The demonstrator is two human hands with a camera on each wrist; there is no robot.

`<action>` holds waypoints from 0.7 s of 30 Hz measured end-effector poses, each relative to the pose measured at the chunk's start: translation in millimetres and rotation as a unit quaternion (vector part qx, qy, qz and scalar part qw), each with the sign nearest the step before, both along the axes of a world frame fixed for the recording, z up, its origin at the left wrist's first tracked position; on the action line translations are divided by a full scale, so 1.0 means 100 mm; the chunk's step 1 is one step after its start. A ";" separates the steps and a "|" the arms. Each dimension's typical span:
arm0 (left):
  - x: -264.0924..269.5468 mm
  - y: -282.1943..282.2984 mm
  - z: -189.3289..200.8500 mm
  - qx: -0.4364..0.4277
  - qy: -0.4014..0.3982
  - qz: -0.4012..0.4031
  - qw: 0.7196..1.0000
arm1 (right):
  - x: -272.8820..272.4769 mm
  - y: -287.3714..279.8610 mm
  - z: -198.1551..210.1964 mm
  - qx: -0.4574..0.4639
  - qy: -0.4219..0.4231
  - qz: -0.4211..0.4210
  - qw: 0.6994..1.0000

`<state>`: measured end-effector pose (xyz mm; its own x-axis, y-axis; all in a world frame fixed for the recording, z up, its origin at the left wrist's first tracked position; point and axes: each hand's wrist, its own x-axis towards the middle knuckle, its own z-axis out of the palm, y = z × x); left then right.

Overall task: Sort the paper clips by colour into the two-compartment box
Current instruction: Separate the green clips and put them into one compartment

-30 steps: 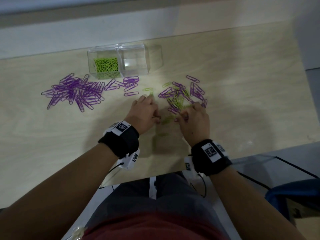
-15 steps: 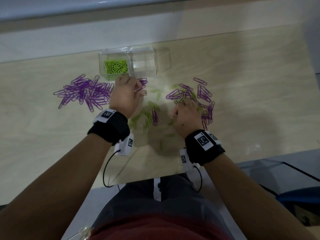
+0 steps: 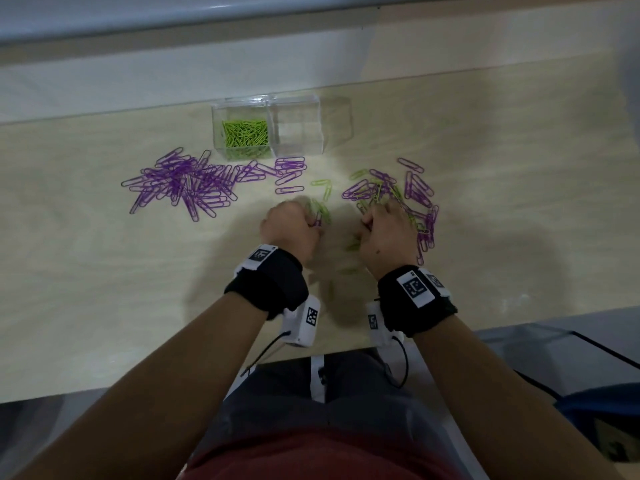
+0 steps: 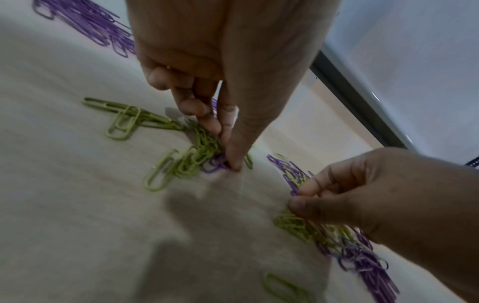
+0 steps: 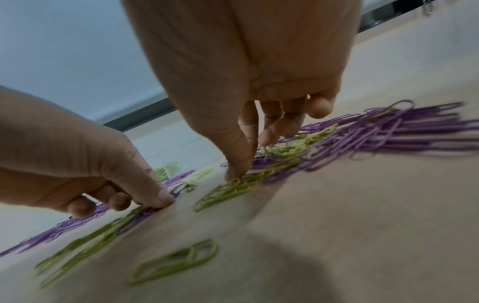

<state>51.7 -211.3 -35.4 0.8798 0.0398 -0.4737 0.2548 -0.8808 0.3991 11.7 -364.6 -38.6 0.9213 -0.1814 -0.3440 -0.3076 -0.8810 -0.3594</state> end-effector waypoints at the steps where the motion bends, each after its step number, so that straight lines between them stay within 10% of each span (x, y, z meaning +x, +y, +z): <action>1: -0.01 -0.02 0.01 -0.007 0.002 0.007 1.000 | -0.01 -0.03 0.00 0.002 -0.002 -0.007 1.000; 14: 0.17 0.16 0.28 -0.167 -0.038 0.037 0.984 | -0.07 -0.33 -0.01 0.093 -0.045 0.035 0.994; 21: 0.46 0.37 0.15 -0.025 -0.147 -0.099 0.984 | -0.21 -0.51 -0.02 0.063 -0.063 0.017 0.996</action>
<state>97.8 -174.6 -20.1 0.9674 -0.1623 -0.1942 -0.0521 -0.8787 0.4745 -9.1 -415.8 -40.4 0.9634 -0.1114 -0.2437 -0.2236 -0.8353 -0.5022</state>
